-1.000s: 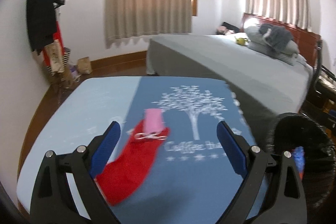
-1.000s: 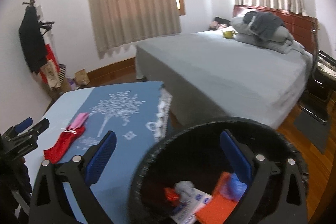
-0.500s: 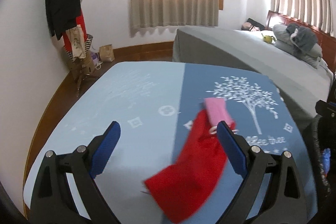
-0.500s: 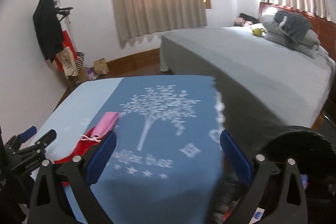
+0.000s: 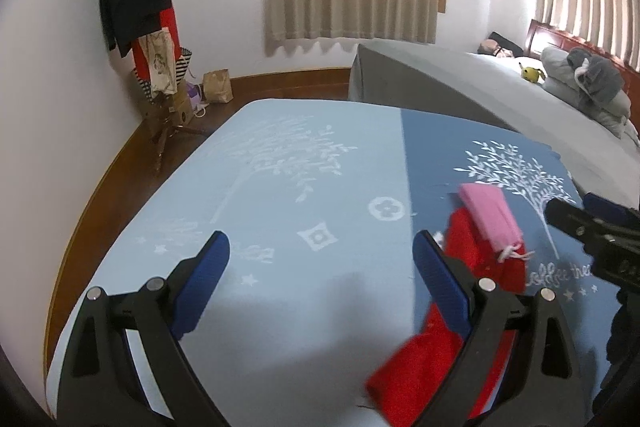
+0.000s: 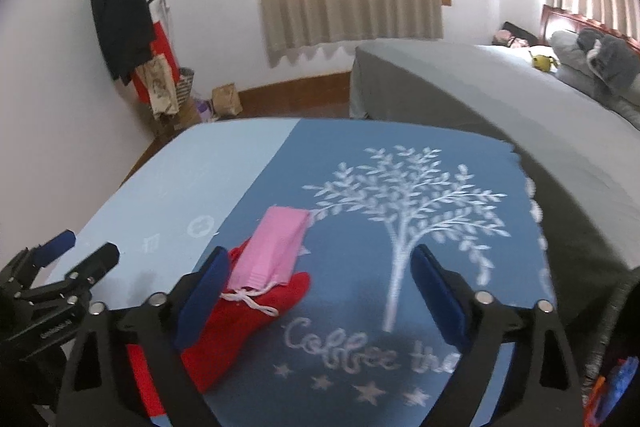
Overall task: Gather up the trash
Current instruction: 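Move both open tools back over the red glove and pink mask, then grasp the red glove with the left tool while the right tool grasps the pink mask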
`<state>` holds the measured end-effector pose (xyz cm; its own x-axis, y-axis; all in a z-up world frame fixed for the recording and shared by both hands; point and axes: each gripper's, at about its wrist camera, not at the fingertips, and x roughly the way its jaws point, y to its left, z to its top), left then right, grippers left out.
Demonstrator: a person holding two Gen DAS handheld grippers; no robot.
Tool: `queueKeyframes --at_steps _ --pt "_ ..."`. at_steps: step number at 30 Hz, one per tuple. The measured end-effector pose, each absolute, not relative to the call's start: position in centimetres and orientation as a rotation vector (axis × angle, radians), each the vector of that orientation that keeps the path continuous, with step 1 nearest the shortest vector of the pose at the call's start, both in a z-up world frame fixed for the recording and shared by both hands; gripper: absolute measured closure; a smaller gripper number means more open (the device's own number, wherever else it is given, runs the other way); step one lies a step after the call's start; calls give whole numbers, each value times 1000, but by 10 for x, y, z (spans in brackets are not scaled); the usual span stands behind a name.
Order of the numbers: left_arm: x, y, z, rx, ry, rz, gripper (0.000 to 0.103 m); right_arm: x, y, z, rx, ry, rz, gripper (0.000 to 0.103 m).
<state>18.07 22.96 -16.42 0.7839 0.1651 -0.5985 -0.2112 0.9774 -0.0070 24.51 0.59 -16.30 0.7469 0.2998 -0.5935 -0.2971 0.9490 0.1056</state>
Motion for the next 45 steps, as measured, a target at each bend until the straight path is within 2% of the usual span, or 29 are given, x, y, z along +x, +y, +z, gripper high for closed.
queueKeyframes --at_steps 10,13,15,18,32,45 --pt "184 245 -170 -107 648 220 13 260 36 -186 -34 741 388 42" --pt "184 246 -170 -107 648 218 13 261 40 -189 -40 756 407 58" --pt "185 246 -170 -106 649 218 13 261 41 -190 -35 765 427 73" --pt "185 245 -170 -107 648 217 13 259 39 -190 -23 767 455 85" --pt "185 200 -171 -111 670 117 13 245 -15 -163 53 726 404 85" --pt "194 148 -189 -121 760 8 15 222 -61 -172 80 752 346 85"
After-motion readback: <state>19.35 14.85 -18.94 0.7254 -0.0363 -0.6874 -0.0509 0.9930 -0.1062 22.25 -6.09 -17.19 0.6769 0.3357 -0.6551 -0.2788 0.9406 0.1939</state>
